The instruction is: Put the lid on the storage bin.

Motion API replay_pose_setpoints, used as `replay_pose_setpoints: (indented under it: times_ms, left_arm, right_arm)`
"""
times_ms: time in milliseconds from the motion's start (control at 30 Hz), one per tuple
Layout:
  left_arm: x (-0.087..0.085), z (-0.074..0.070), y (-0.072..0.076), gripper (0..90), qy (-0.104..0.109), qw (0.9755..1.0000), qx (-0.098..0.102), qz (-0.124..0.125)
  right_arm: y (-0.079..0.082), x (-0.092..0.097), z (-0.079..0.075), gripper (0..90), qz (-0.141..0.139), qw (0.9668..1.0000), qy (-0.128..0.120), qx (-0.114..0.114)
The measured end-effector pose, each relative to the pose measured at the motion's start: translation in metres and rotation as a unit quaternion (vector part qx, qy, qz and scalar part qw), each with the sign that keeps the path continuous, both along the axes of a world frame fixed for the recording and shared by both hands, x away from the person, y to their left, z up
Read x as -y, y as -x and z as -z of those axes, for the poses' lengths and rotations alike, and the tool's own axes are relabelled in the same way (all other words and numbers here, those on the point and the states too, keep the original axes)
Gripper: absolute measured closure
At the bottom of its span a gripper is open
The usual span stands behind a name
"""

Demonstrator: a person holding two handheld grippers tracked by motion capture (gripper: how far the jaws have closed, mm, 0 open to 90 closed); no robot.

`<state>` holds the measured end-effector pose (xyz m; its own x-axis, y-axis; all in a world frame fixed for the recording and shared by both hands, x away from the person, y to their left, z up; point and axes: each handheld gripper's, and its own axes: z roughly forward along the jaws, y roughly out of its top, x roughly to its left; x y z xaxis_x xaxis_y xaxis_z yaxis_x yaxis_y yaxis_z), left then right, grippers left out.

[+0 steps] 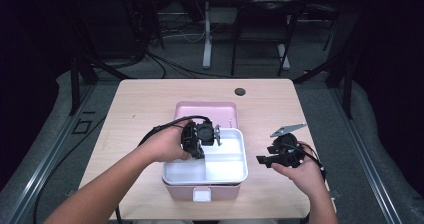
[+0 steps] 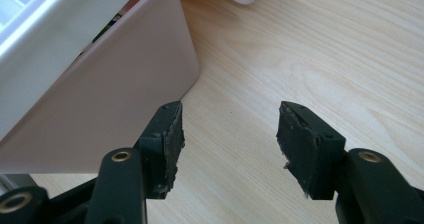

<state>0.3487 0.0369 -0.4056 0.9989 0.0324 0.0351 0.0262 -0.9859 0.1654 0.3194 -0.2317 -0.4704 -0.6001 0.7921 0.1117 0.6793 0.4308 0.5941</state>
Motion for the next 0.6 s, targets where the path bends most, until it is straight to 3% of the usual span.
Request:
replay_pose_setpoints:
  times_ms: [200,367,600]
  left_arm:
    - [-0.005,0.005,0.000,89.5,-0.003,1.0000,-0.001,0.000]
    - [-0.008,0.007,0.000,89.5,-0.006,0.9999,0.009,0.004]
    - [-0.003,0.015,0.002,89.4,-0.006,0.9997,0.011,0.019]
  right_arm:
    - [0.000,0.000,0.000,43.3,0.000,1.0000,0.000,-0.001]
    - [0.000,0.000,0.000,43.3,0.001,1.0000,0.000,-0.001]
    - [-0.001,0.000,0.001,43.3,0.001,1.0000,0.000,-0.002]
